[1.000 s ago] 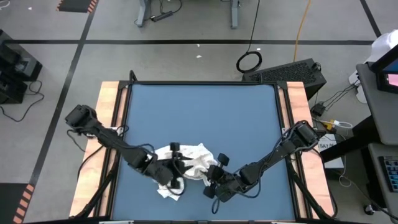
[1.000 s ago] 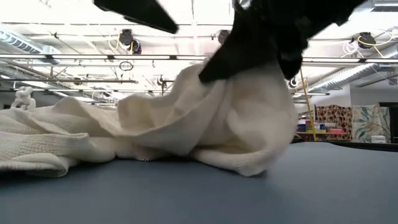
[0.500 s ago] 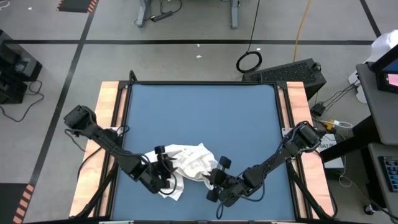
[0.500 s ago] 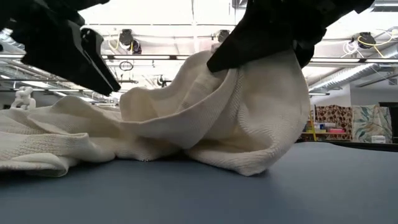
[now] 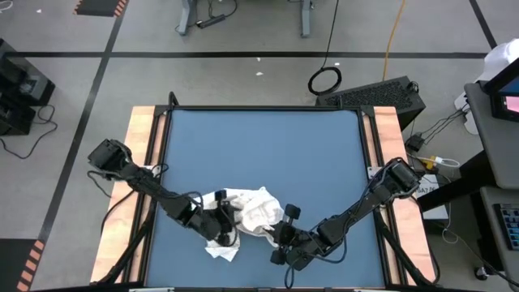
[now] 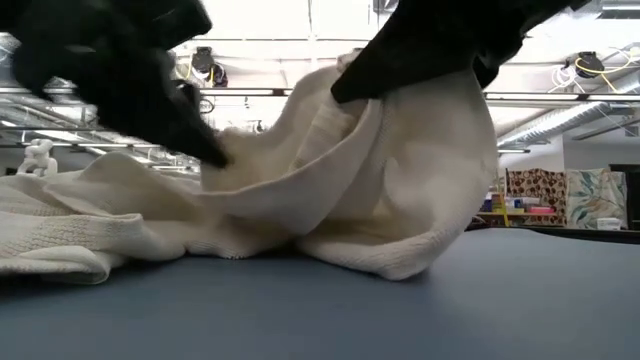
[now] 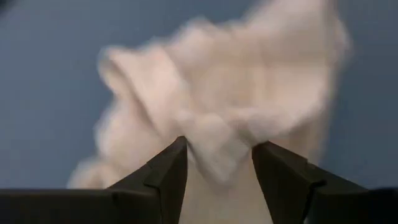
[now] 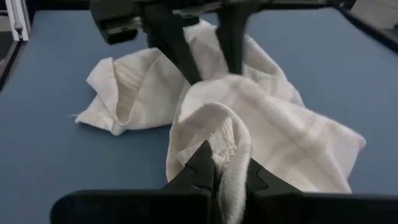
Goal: Roll towel into tight, uniform cylinder
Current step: Roll the white towel
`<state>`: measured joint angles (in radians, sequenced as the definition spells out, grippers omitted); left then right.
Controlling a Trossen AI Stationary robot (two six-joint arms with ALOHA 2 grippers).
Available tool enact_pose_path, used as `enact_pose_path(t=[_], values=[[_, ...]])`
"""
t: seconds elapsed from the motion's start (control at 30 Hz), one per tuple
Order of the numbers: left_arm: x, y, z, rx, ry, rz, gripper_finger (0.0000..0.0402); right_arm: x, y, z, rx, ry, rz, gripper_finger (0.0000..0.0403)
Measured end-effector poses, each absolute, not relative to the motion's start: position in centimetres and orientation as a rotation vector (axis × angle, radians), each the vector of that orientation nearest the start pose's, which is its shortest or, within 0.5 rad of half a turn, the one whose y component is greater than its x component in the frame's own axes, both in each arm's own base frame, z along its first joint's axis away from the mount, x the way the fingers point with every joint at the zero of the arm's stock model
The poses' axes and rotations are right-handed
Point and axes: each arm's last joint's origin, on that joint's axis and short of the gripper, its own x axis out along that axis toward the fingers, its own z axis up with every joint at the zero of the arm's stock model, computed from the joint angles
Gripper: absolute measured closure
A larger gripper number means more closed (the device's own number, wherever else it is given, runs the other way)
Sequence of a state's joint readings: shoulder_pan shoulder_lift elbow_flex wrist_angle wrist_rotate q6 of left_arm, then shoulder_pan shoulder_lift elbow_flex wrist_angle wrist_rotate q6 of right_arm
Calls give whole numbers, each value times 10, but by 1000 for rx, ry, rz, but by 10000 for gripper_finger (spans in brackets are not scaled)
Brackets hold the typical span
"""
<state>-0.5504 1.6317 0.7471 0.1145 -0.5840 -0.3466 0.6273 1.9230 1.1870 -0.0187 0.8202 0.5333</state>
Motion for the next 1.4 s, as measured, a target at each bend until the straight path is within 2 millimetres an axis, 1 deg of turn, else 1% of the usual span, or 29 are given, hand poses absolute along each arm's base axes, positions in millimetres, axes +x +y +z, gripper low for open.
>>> enact_pose_path(t=[0.07,0.1,0.23,0.27,0.3,0.37,0.47,0.57,0.67,0.73,0.8,0.83,0.87,0.9,0.97,1.07,1.13,1.17,1.23,1.27,1.33,1.4], values=[[271,-137,152,140,600,222,249,333,215,174,-20,489,-326,395],[273,-133,153,168,591,240,269,333,214,176,-36,485,-331,395],[283,-115,163,250,578,285,376,332,208,190,-104,457,-361,395],[287,-109,169,271,568,303,386,333,205,194,-125,448,-369,395],[290,-103,180,288,546,315,388,333,201,200,-148,438,-377,394],[296,-90,211,333,483,333,388,334,189,215,-220,421,-418,394],[299,-66,271,378,349,394,393,334,162,249,-348,388,-521,395],[294,-34,336,412,206,506,396,328,124,291,-467,372,-616,397],[281,-2,398,446,29,580,396,315,81,342,-561,306,-646,398],[270,18,435,444,-125,605,396,301,52,382,-580,152,-618,398],[260,36,467,448,-263,590,397,277,26,421,-568,-68,-606,398],[256,43,480,457,-312,569,397,265,15,438,-558,-186,-594,398],[253,50,490,451,-343,542,397,253,6,450,-551,-277,-581,399],[254,58,499,432,-373,520,397,243,-2,459,-540,-339,-559,399],[257,71,513,383,-399,462,397,230,-14,477,-505,-407,-498,399],[264,82,533,333,-413,391,397,215,-20,506,-443,-444,-430,399],[272,85,541,314,-394,365,398,212,-21,522,-413,-421,-406,399],[276,86,543,301,-376,363,398,214,-20,527,-401,-392,-395,399],[281,86,545,272,-331,367,398,222,-19,531,-375,-314,-374,399],[283,86,546,257,-307,373,398,225,-19,530,-363,-262,-361,399],[285,84,542,240,-245,373,398,232,-19,526,-334,-171,-353,399],[287,81,535,227,-168,368,398,235,-19,520,-307,-93,-334,399]])
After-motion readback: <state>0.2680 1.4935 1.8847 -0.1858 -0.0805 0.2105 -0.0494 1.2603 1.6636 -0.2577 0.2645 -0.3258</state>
